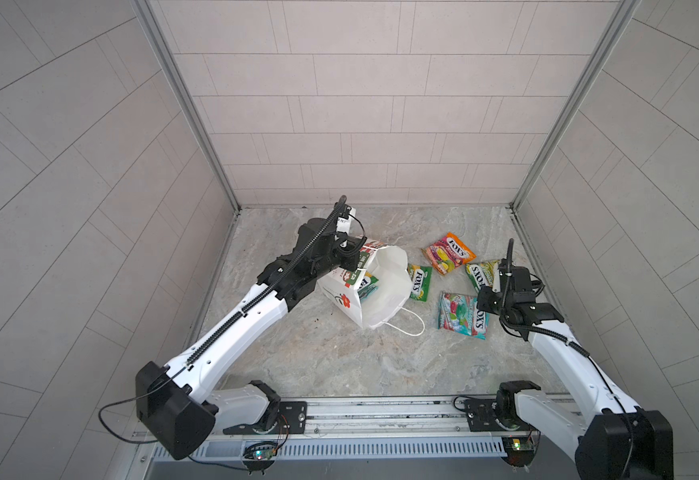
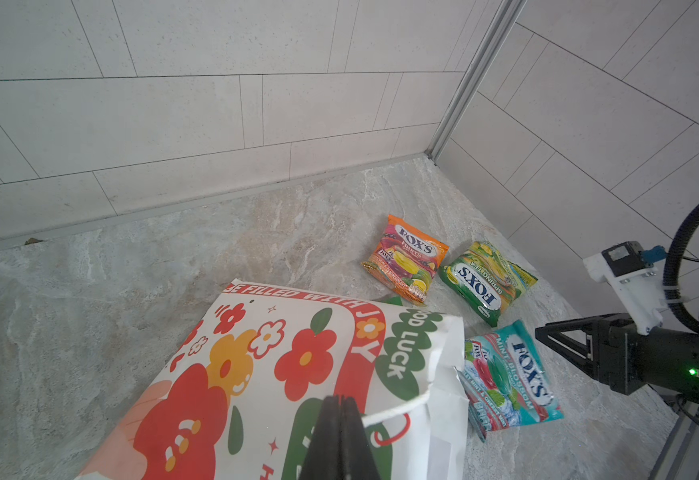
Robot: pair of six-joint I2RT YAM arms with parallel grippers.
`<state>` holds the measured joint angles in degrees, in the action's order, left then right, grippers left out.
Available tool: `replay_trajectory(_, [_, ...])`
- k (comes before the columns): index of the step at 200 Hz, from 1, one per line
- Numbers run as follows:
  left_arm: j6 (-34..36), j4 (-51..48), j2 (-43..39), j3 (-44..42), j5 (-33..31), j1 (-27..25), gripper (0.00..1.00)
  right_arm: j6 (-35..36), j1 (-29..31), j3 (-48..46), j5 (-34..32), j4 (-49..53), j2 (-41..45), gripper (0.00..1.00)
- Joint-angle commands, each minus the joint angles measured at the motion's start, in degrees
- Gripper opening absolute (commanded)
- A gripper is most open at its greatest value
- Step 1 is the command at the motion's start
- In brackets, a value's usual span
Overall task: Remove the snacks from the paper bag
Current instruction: 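Open the right gripper and move it back over the bag opening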
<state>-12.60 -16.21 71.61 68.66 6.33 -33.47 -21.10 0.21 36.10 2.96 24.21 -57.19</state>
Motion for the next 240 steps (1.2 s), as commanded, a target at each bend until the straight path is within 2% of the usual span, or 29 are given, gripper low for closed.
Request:
replay_trajectory(1, [0.4,-0.2,-0.2,1.1,-0.6,-0.1,0.0,0.3,0.0,0.4,-3.8,-0.1,-0.1,0.41])
replay_trajectory(19, [0.4,-0.2,-0.2,1.0,-0.7,-0.1,0.0,0.0,0.0,0.9,-4.2,0.5,0.3,0.45])
replay_trajectory(32, [0.5,-0.2,-0.3,1.0,-0.4,-0.1,0.0,-0.2,0.0,0.7,-2.0,0.3,1.2,0.46])
replay_trajectory(72, [0.5,-0.2,-0.6,1.2,0.8,-0.1,0.0,-5.7,0.8,0.7,17.1,-3.2,3.5,0.46])
replay_trajectory(101, [0.8,0.1,-0.9,1.1,1.9,-0.1,0.0,-10.4,6.1,1.5,23.8,-6.2,4.8,0.45])
replay_trajectory(145, [0.7,0.4,-1.2,0.9,1.7,-0.1,0.0,-15.4,19.8,4.0,23.1,-11.8,5.4,0.43])
replay_trajectory(188, [0.5,0.5,-1.2,0.9,1.5,-0.1,0.0,-14.8,33.0,10.1,22.2,-13.3,-1.7,0.42])
replay_trajectory(240, [0.5,0.5,-1.6,0.8,0.8,-0.1,0.0,-13.9,41.1,15.0,18.4,-13.9,-12.6,0.41])
